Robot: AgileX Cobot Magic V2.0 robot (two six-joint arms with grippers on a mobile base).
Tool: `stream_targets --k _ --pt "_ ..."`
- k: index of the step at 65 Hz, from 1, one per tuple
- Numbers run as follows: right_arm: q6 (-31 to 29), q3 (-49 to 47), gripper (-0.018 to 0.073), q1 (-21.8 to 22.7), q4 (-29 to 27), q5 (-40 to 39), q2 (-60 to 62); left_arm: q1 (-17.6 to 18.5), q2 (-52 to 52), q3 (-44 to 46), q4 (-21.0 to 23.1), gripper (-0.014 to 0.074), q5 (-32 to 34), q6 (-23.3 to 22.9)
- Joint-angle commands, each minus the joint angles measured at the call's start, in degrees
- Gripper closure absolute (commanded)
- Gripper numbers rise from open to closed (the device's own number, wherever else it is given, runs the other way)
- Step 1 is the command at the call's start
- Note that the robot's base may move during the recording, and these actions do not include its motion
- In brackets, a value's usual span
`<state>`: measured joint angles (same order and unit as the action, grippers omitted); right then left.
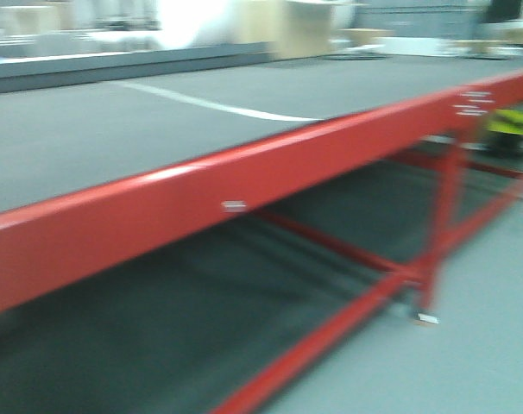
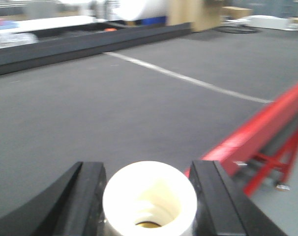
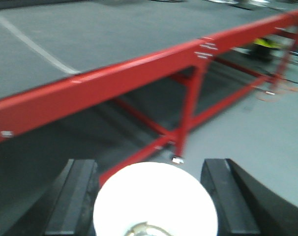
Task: Place valve from conveyor to right shelf box
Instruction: 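Drive the base away from the conveyor holding both valves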
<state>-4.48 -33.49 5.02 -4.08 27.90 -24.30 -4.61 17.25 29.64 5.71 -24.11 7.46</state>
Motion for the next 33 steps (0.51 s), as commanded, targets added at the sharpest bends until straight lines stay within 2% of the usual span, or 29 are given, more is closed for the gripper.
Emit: stream_targets --k 1,33 --pt "-0.17 -0.31 0.0721 0.00 0.39 -4.41 0.33 -0.15 -0.24 0.29 0.58 0.0708 2.94 0.03" --pt "-0.17 -0.31 0.0721 0.00 0.39 -4.41 0.33 -0.15 -0.24 0.29 0.58 0.0708 2.94 0.03"
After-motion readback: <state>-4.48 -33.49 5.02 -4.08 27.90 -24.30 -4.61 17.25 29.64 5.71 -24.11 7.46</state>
